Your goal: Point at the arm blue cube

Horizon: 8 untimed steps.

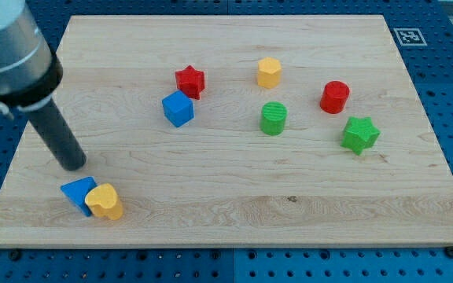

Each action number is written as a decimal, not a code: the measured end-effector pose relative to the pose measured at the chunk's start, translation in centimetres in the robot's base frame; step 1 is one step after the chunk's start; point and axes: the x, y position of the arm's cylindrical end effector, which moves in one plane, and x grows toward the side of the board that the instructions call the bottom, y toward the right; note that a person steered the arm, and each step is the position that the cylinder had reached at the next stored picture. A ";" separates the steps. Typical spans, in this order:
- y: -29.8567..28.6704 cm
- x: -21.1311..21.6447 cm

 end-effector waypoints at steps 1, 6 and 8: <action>3.6 -2.5; 20.7 -0.1; 21.6 -7.1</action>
